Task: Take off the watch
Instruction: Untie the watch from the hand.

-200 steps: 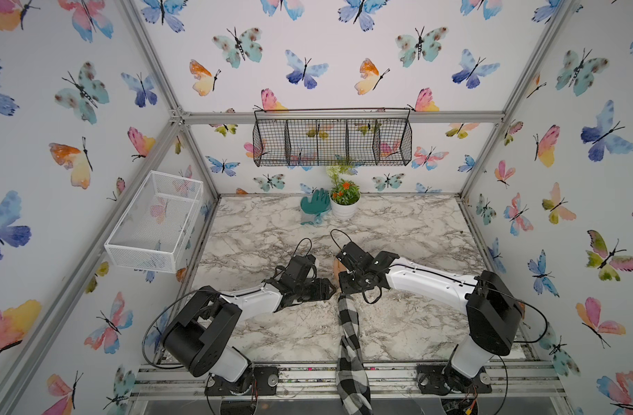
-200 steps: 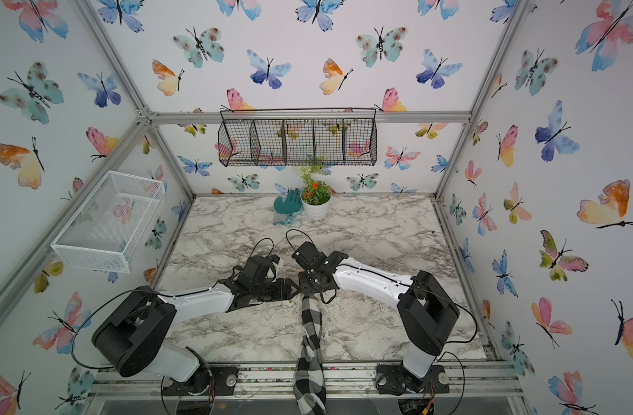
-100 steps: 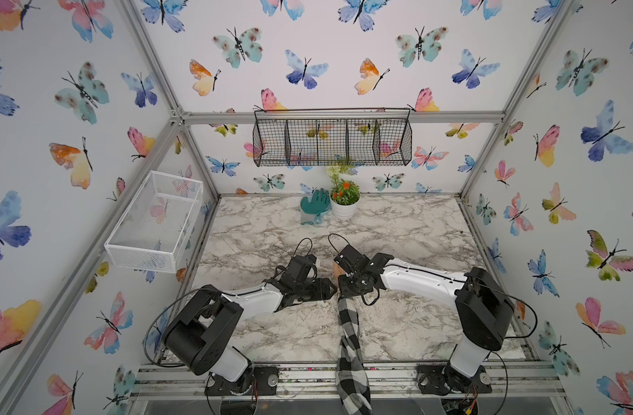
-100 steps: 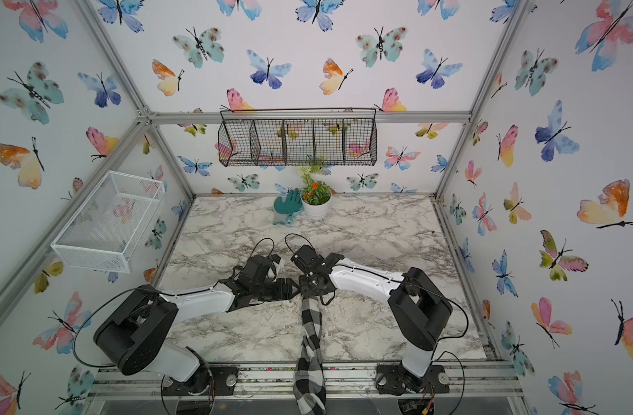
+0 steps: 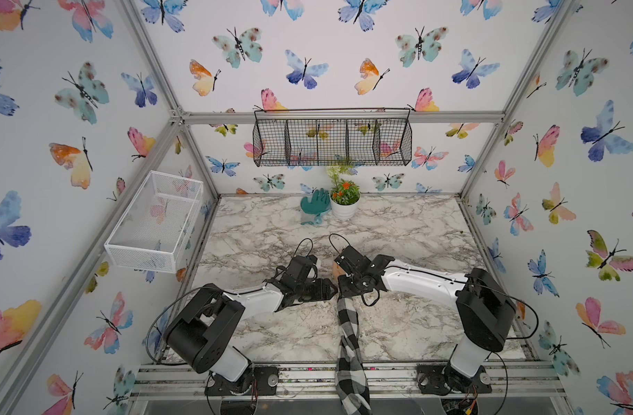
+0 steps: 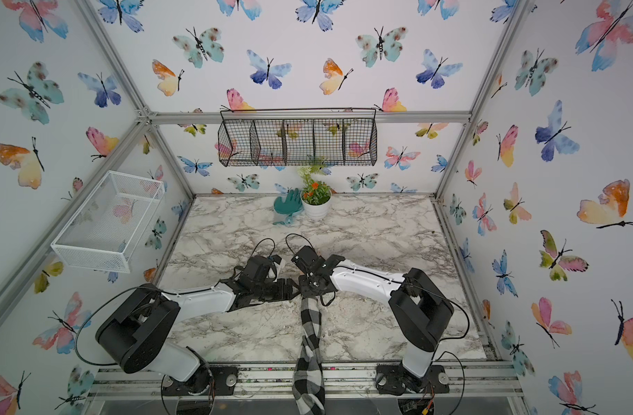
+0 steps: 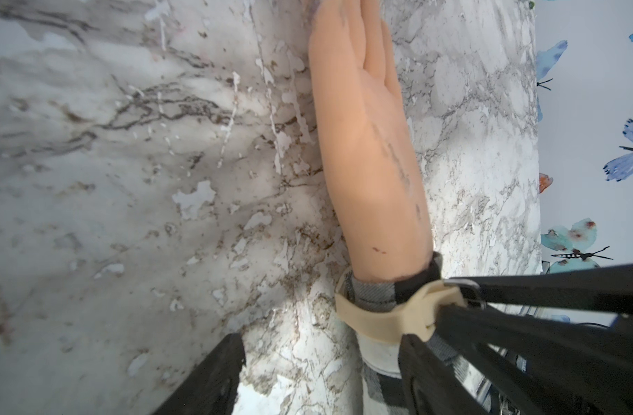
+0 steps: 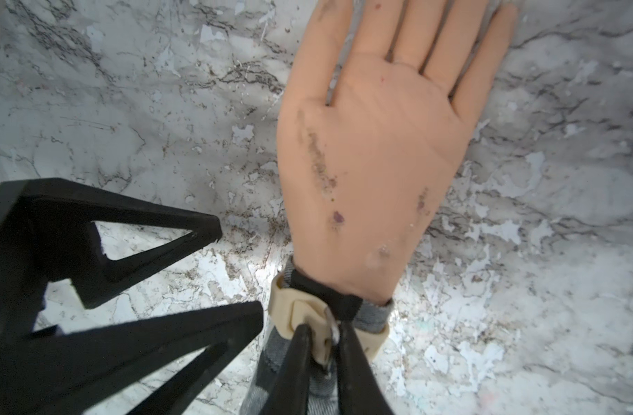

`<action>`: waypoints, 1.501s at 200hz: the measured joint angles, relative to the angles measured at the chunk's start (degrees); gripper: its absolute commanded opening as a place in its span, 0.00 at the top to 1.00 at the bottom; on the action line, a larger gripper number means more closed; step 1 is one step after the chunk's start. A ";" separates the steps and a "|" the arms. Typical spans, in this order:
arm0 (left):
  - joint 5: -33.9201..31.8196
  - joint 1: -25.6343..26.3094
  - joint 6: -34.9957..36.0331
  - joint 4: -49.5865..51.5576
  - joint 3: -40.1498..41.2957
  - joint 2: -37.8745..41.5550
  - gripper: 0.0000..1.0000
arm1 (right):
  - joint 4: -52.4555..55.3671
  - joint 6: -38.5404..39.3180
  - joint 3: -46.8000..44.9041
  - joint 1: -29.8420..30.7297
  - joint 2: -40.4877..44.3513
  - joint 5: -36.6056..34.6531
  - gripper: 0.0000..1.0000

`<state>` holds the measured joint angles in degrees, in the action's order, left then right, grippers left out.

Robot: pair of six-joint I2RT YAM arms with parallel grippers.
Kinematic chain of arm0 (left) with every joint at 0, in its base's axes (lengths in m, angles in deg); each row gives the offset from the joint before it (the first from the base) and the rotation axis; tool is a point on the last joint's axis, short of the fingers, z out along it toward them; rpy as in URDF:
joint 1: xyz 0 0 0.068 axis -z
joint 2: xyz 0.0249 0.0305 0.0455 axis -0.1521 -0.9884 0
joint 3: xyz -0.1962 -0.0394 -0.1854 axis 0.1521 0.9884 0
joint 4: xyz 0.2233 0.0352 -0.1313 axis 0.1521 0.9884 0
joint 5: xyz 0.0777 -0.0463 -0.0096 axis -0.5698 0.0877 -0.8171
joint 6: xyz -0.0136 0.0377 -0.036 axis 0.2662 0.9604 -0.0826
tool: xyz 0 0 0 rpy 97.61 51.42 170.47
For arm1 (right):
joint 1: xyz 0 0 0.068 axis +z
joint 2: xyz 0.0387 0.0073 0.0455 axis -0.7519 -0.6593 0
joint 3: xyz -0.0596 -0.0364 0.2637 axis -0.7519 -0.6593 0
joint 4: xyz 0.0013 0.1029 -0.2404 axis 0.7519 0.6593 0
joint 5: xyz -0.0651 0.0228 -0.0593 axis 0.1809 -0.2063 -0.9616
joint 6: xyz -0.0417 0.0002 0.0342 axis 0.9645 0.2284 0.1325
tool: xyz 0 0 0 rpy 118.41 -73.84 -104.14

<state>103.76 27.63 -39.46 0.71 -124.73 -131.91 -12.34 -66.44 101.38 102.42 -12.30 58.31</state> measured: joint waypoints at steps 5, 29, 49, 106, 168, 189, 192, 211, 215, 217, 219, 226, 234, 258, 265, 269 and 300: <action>0.07 0.00 0.00 -0.02 0.00 0.00 0.29 | -0.20 0.00 -0.13 0.00 0.09 -0.02 0.86; 0.20 0.00 0.00 -0.02 0.00 0.00 0.29 | -1.70 -0.11 -1.44 0.00 0.87 -0.02 0.86; 0.22 0.00 0.00 -0.02 0.00 0.00 0.28 | -4.22 -0.79 -3.78 -0.11 2.23 0.22 0.87; 0.24 0.00 -0.02 -0.50 -0.02 0.04 0.27 | -14.34 -5.01 -13.25 -2.80 8.11 4.92 0.87; 0.81 0.46 -0.02 -1.25 -1.84 0.11 0.26 | -18.03 -6.56 -14.86 -3.61 8.46 8.31 0.86; 0.85 1.11 0.00 -1.64 -3.19 -0.02 0.26 | -18.67 -6.88 -15.13 -3.80 8.46 8.90 0.87; 0.85 1.22 0.00 -1.75 -3.32 -0.15 0.26 | -18.75 -6.91 -15.17 -3.82 8.46 8.94 0.87; 0.87 1.31 0.00 -2.32 -3.85 -1.40 0.27 | -19.37 -7.06 -15.63 -3.98 8.59 9.20 0.87; 0.85 1.38 0.00 -2.32 -3.82 -1.73 0.28 | -19.54 -7.15 -15.78 -4.02 8.68 9.22 0.87; 0.85 1.38 0.00 -2.32 -3.82 -1.79 0.28 | -19.65 -7.19 -15.87 -4.07 8.74 9.27 0.87; 0.85 1.38 -0.02 -2.32 -3.82 -1.86 0.29 | -19.71 -7.26 -15.96 -4.17 8.79 9.31 0.87; 0.83 1.42 -0.02 -2.27 -3.78 -2.60 0.30 | -20.04 -7.37 -16.37 -4.26 9.07 9.38 0.87; 0.81 1.51 0.00 -2.29 -3.69 -3.08 0.31 | -20.31 -7.52 -16.87 -4.57 9.44 9.40 0.87; 0.83 1.51 -0.04 -2.75 -3.15 -3.72 0.34 | -21.14 -8.17 -18.29 -5.46 10.40 9.46 0.79; 0.83 1.51 -0.02 -2.99 -3.06 -3.74 0.34 | -21.09 -8.37 -18.45 -5.60 10.58 9.40 0.74; 0.83 1.51 -0.02 -3.15 -3.04 -3.74 0.35 | -20.94 -8.57 -18.51 -5.60 10.60 9.31 0.72; 0.85 1.51 0.00 -4.02 -2.67 -4.07 0.36 | -17.75 -9.22 -18.32 -5.75 10.62 7.32 0.64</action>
<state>104.61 29.14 -39.46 -3.31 -127.40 -135.97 -30.09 -75.66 83.07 96.67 -1.68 65.63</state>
